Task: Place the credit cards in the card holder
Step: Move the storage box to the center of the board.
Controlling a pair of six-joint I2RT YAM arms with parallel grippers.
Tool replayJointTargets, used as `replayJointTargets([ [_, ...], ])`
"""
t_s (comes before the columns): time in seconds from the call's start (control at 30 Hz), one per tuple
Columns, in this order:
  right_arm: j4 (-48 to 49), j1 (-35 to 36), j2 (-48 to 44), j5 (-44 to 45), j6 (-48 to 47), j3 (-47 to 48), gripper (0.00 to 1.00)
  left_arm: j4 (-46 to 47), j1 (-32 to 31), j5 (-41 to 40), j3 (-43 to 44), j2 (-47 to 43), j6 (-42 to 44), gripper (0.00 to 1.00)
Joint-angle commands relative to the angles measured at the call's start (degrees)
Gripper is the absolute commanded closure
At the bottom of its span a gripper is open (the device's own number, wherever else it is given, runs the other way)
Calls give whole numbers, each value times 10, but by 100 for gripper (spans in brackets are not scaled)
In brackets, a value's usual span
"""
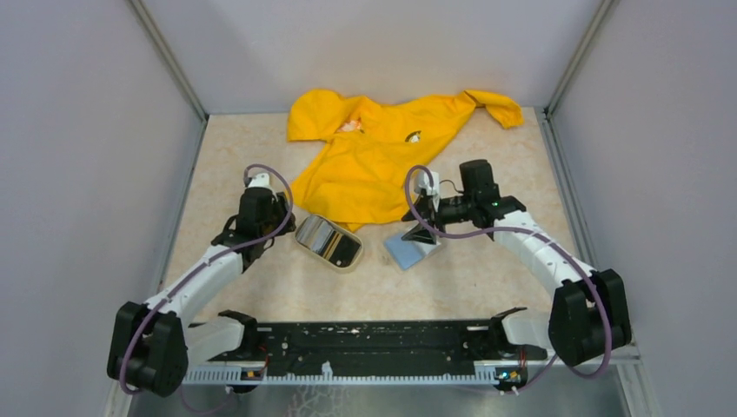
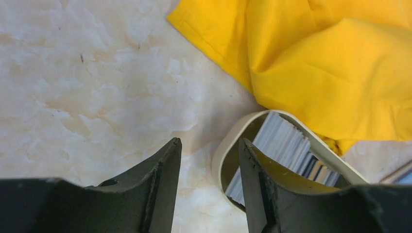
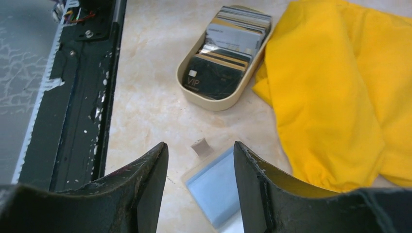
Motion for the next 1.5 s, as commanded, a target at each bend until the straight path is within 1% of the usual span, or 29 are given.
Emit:
replayJointTargets([
  [0.0,38,67,12,0,7,-11,48,77,43,29,-32,12,-37,47],
  [0.07,57,117,16,39,8,-15,50,114,79,32,-67,-10,-54,51],
  [0.1,68,147,19,72,6,-17,52,127,96,41,-78,-21,-62,54],
  [0.17,88,214,31,127,-1,-15,60,150,121,54,-94,-36,-74,57],
  [0.23,90,282,60,187,-20,3,73,165,135,82,-92,-24,-83,58],
  [0.3,101,342,100,266,-23,26,81,170,140,117,-83,7,-88,61],
  [0.4,146,403,172,373,16,67,85,183,141,164,-87,36,-98,65],
  [0.47,163,427,219,410,37,93,87,187,141,177,-99,32,-101,65],
  [0.53,182,439,247,433,52,107,87,183,141,180,-109,18,-101,65],
  [0.67,196,442,288,468,77,124,87,171,141,174,-124,-29,-108,64],
  [0.77,198,441,308,518,102,137,87,153,141,161,-124,-70,-118,63],
  [0.87,217,430,309,579,130,133,87,146,141,168,-126,-108,-132,59],
  [0.9,217,420,304,589,136,132,88,142,141,174,-125,-119,-135,56],
  [1.0,210,382,288,592,141,129,89,132,141,203,-120,-133,-139,42],
  [1.13,208,339,276,582,143,124,89,156,141,285,-127,-129,-153,29],
  [1.2,204,325,271,555,142,121,89,162,141,329,-128,-119,-162,26],
  [1.27,171,322,258,500,128,122,88,162,141,370,-127,-109,-165,21],
  [1.3,141,321,252,463,118,129,87,157,141,388,-127,-108,-166,20],
  [1.37,30,321,245,359,57,168,84,147,141,411,-126,-112,-167,20],
  [1.47,-107,313,233,268,0,225,80,145,141,428,-132,-124,-176,21],
])
